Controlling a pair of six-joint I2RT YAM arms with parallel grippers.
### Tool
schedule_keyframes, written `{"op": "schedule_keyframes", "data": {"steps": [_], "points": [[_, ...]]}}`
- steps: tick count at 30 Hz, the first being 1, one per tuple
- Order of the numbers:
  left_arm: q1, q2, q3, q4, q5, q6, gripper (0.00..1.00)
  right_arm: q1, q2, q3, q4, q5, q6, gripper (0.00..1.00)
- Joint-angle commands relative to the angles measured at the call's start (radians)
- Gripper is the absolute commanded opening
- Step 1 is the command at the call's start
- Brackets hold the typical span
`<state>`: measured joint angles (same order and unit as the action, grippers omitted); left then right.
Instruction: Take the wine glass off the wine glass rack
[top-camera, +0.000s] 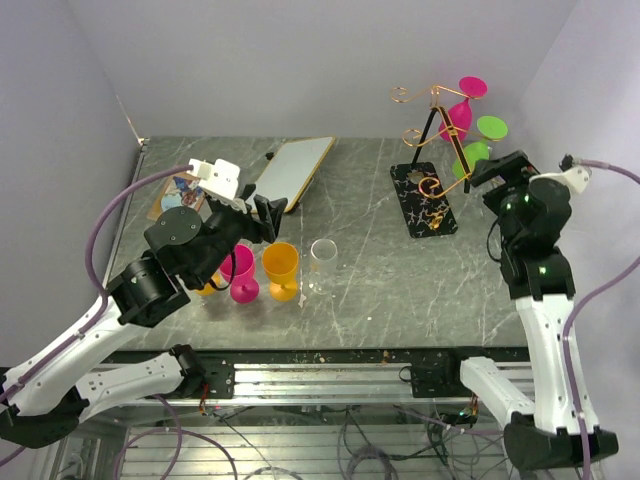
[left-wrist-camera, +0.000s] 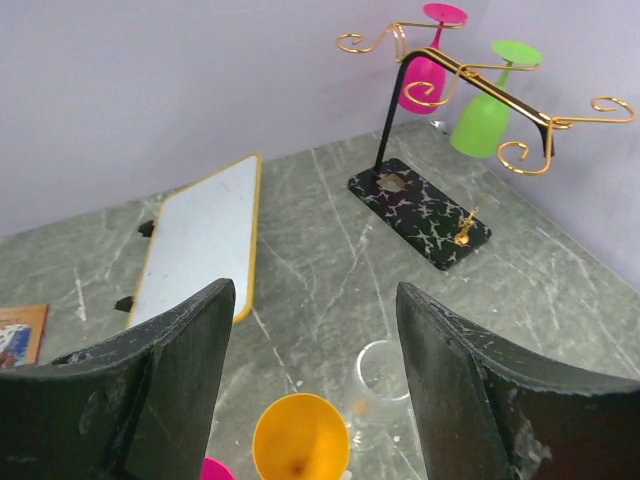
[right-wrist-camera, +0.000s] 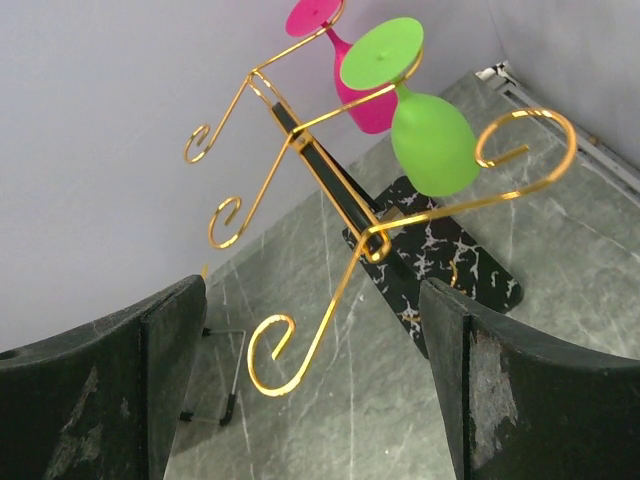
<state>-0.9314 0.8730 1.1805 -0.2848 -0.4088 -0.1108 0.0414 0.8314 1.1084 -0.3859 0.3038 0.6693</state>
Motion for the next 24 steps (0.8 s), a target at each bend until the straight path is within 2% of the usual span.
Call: {"op": "schedule_keyframes", "data": {"steps": [1,6,12,16,21,24], "points": [[-0.004,-0.023,-0.034,0.084,-0.067,0.068,0.76,0.003,0.118,0.112,-0.020,0.026,-0.001,0.86],[-0.003,-0.029,-0.037,0.069,-0.046,0.089,0.75,0.003,0.279,0.242,-0.036,0.076,-0.008,0.86],[-0.001,-0.054,-0.037,0.060,-0.050,0.094,0.76,-0.012,0.448,0.386,-0.048,0.066,0.024,0.86],[0.023,-0.074,-0.047,0.057,-0.035,0.090,0.76,-0.035,0.494,0.379,0.020,0.033,0.053,0.85],[0.140,-0.096,-0.078,0.060,0.040,0.065,0.78,-0.052,0.562,0.420,0.045,0.055,0.064,0.85],[0.254,-0.106,-0.096,0.075,0.171,0.018,0.78,-0.067,0.596,0.446,0.044,0.063,0.068,0.84]]}}
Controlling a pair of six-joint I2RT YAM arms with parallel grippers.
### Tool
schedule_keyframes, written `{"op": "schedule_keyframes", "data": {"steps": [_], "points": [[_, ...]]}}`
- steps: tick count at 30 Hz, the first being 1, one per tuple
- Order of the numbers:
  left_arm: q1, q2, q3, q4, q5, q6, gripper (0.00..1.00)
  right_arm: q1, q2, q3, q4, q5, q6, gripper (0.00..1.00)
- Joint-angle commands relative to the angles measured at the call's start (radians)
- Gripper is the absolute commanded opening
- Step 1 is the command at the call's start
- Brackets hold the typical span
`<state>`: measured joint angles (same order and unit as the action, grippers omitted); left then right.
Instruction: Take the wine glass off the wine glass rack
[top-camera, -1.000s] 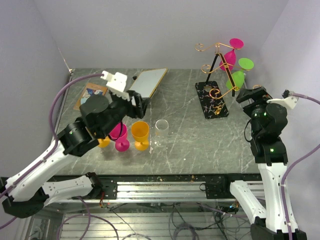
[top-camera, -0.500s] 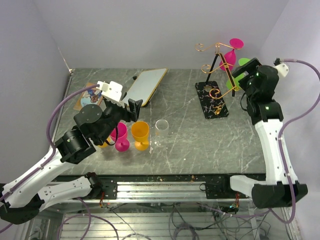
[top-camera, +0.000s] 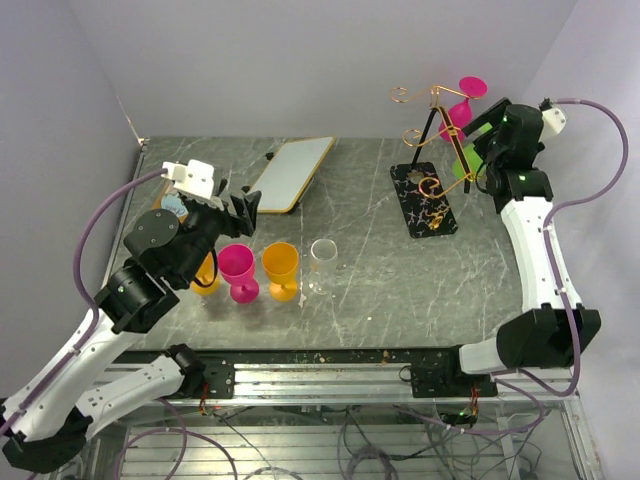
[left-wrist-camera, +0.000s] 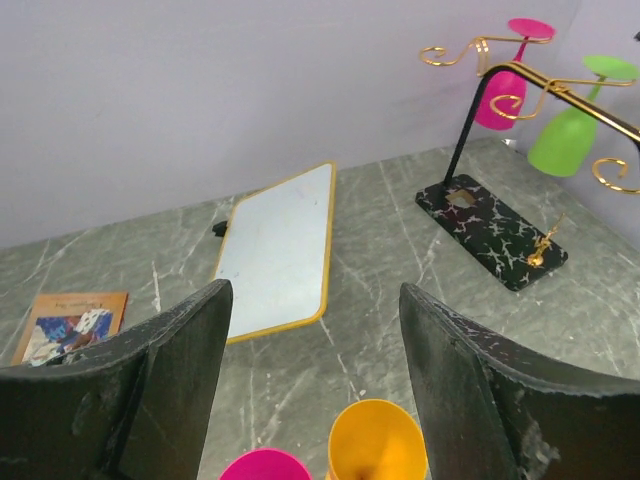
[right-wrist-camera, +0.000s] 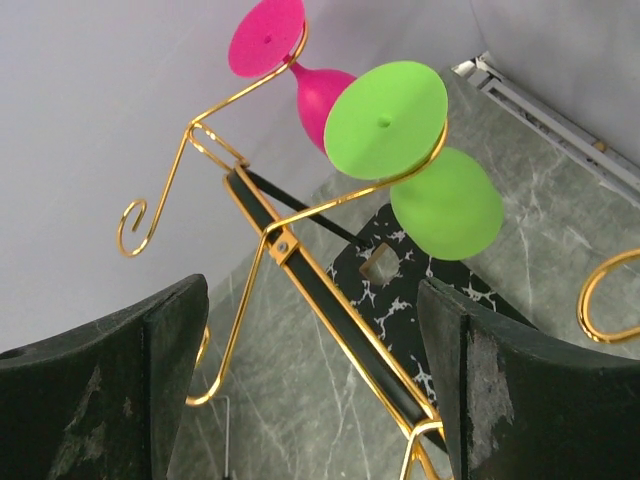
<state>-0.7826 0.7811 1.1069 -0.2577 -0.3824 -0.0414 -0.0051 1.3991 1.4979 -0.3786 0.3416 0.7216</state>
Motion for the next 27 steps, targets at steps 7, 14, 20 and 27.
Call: {"op": "schedule_keyframes", "data": {"steps": [7,14,20,27], "points": [[0.235,-0.024,-0.038,0.075,0.287,-0.110,0.78,-0.117,0.094,0.102,0.022,-0.016,0.018,0.84],[0.235,-0.022,-0.040,0.078,0.284,-0.104,0.79,-0.186,0.151,0.117,0.040,-0.107,-0.023,0.82],[0.235,-0.016,-0.040,0.079,0.286,-0.103,0.79,-0.192,0.218,0.153,0.030,-0.125,-0.041,0.79],[0.235,-0.011,-0.042,0.077,0.283,-0.102,0.79,-0.197,0.289,0.201,0.006,-0.126,-0.044,0.77]]}}
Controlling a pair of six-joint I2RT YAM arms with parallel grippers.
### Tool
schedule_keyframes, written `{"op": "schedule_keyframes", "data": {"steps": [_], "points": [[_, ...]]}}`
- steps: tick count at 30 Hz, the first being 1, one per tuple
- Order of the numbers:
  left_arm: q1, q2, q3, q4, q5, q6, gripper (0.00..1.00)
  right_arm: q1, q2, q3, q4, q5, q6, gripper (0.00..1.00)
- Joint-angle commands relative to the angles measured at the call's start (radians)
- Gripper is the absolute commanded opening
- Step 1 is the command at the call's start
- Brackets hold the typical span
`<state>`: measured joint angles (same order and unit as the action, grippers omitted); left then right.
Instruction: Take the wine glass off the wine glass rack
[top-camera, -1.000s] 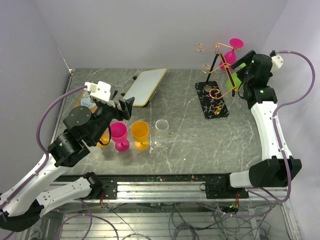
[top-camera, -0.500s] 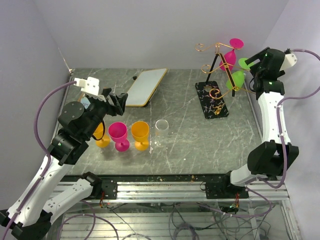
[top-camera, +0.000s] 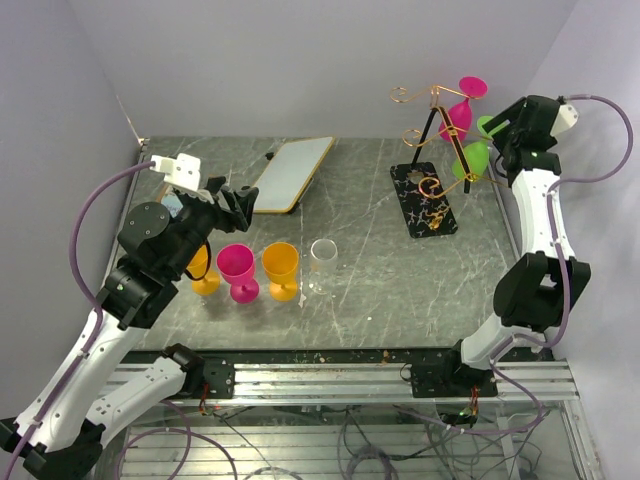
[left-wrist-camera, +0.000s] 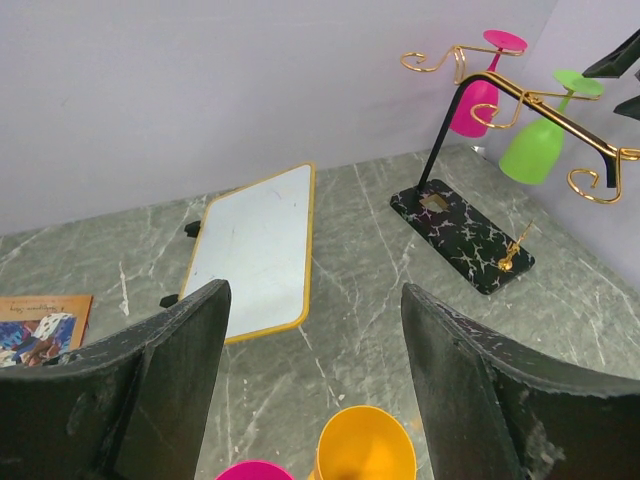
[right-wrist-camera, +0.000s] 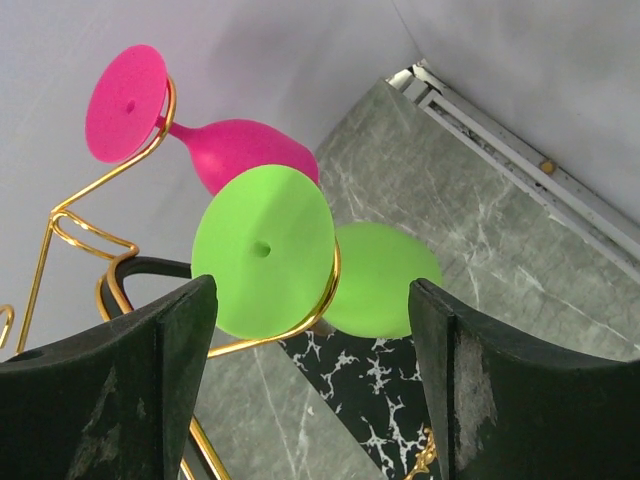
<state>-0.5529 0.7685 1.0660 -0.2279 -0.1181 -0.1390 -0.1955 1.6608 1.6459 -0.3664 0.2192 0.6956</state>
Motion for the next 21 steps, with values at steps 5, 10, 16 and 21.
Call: {"op": "schedule_keyframes", "data": {"steps": [5,10,16,21], "points": [[0.005,0.006,-0.001,0.050,0.023,-0.007,0.80,-0.007,0.051,0.072,-0.006,0.015,-0.032,0.71],[0.006,0.008,-0.002,0.051,0.024,-0.006,0.80,-0.009,0.067,0.078,0.001,0.022,-0.023,0.67],[0.005,0.011,-0.003,0.051,0.023,-0.006,0.80,-0.009,0.090,0.074,0.008,0.018,-0.007,0.59],[0.006,0.014,-0.003,0.051,0.020,-0.009,0.80,-0.009,0.109,0.096,-0.017,0.023,-0.017,0.56]]}}
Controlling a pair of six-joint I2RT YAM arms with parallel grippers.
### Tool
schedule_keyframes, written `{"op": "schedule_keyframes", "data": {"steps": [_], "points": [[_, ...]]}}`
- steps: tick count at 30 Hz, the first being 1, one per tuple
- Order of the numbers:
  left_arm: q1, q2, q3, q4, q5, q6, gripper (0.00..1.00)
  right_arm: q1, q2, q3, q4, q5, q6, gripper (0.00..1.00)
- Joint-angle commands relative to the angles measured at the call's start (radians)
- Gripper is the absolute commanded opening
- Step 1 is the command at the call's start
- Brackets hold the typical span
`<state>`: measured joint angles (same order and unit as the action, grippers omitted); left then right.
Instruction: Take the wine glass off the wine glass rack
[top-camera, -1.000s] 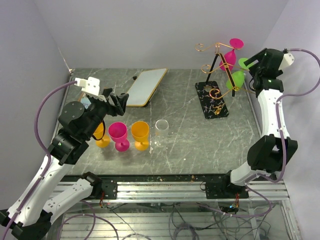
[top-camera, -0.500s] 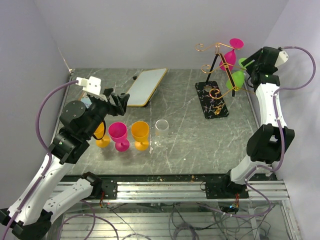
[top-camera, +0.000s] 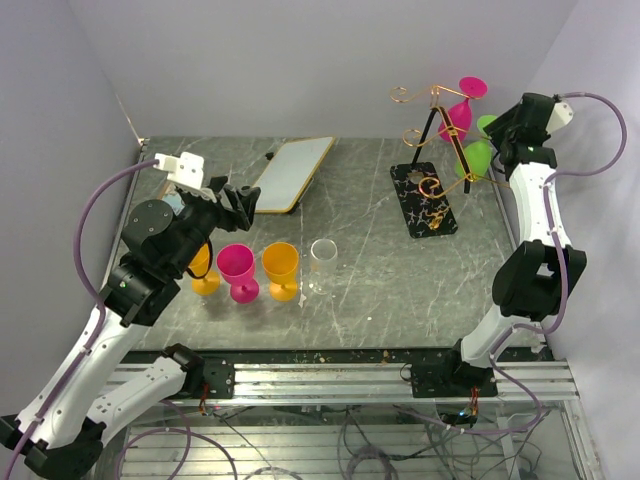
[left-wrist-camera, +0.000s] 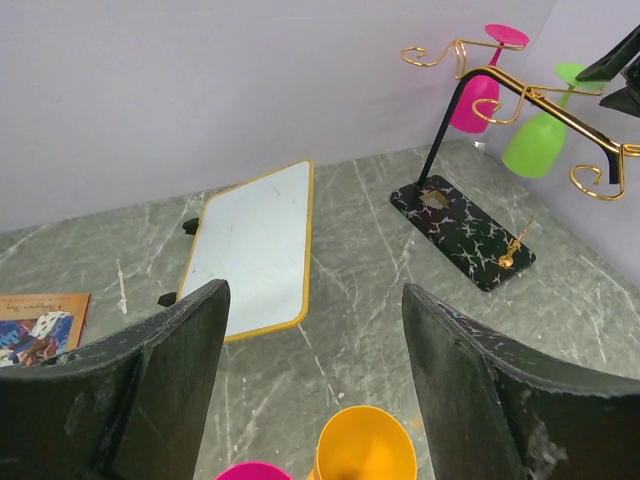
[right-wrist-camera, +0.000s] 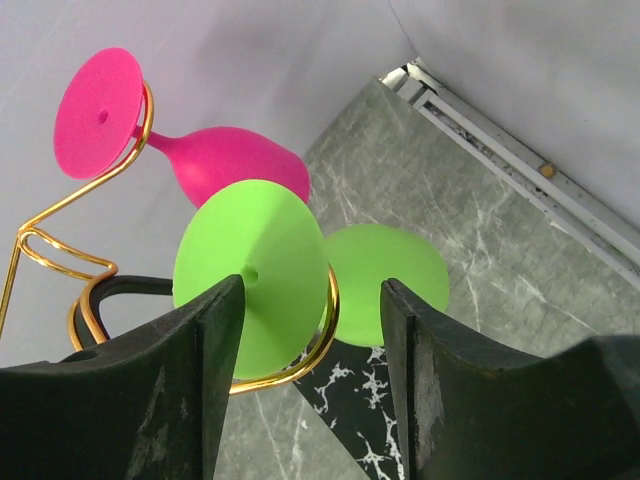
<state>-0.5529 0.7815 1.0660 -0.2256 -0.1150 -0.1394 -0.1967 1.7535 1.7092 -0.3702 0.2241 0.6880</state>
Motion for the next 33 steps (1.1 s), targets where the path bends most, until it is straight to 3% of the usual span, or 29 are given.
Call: {"op": "schedule_keyframes", "data": {"steps": [1,33], "points": [[0.006,0.004,-0.002,0.049,0.018,-0.010,0.80,-0.007,0.018,0.031,-0.014,0.018,-0.012,0.55],[0.004,0.023,-0.009,0.056,0.027,-0.020,0.80,-0.007,-0.036,0.007,-0.022,-0.022,0.007,0.00]]}}
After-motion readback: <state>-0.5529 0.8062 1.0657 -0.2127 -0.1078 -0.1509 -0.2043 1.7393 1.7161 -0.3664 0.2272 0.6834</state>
